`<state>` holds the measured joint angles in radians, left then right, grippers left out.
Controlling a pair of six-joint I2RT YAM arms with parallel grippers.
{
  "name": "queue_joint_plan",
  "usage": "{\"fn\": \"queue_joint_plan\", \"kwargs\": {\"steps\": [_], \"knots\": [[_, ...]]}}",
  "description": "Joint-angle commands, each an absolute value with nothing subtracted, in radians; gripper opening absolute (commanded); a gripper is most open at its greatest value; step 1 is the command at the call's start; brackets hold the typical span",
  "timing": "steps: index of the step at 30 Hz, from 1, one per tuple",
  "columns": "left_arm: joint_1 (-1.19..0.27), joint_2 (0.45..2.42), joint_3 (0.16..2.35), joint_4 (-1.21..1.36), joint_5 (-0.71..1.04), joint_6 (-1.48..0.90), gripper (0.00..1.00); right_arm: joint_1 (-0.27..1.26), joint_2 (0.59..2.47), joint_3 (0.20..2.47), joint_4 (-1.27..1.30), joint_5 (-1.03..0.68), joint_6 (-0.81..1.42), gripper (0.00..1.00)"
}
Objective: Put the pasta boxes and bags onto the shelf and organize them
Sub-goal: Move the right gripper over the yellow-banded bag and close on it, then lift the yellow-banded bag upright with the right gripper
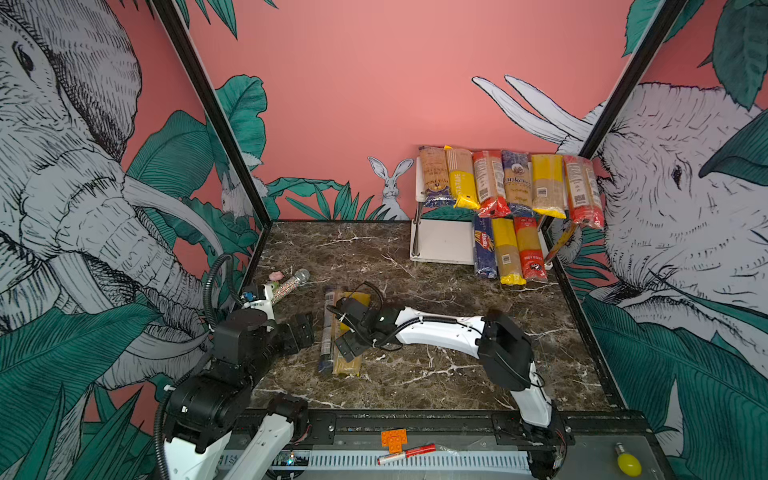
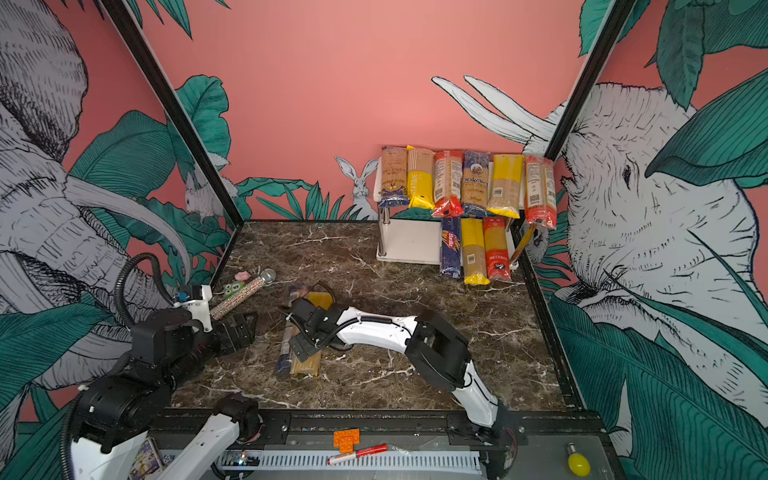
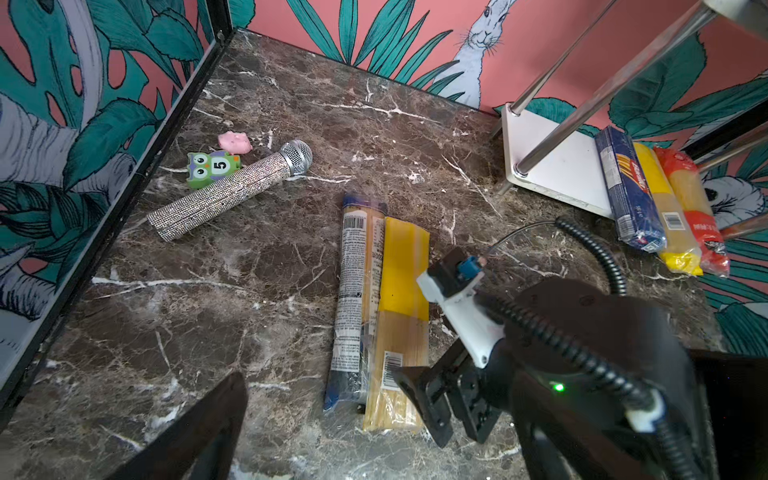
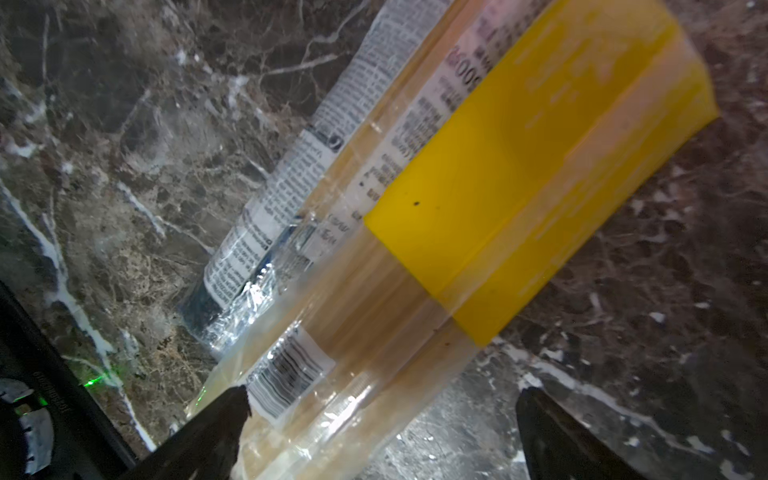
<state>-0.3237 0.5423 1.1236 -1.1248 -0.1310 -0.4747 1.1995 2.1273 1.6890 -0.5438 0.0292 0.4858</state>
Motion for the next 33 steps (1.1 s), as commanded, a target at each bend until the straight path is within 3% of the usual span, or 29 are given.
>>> {"fn": "queue_joint_plan", "kwargs": {"steps": [1,6,15,21,33], "knots": [[-0.318,0.546,1.143,-1.169,-0.12,-0.467,0.99,1.227,2.154,1.712,-0.617,0.06,0.493,0.99],[-0.318,0.531,1.147,-1.164,-0.117,-0.469,0.99,1.229,2.16,1.652,-0.687,0.13,0.547,0.99],[-0.317,0.544,1.128,-1.12,-0.091,-0.487,1.0,1.142,1.973,1.357,-0.686,0.199,0.582,0.99],[-0.318,0.567,1.135,-1.098,-0.075,-0.497,1.0,1.129,1.886,1.319,-0.671,0.205,0.521,0.99],[-0.317,0.57,1.131,-1.101,-0.075,-0.531,0.99,1.145,1.873,1.261,-0.392,0.111,0.522,0.99]]}}
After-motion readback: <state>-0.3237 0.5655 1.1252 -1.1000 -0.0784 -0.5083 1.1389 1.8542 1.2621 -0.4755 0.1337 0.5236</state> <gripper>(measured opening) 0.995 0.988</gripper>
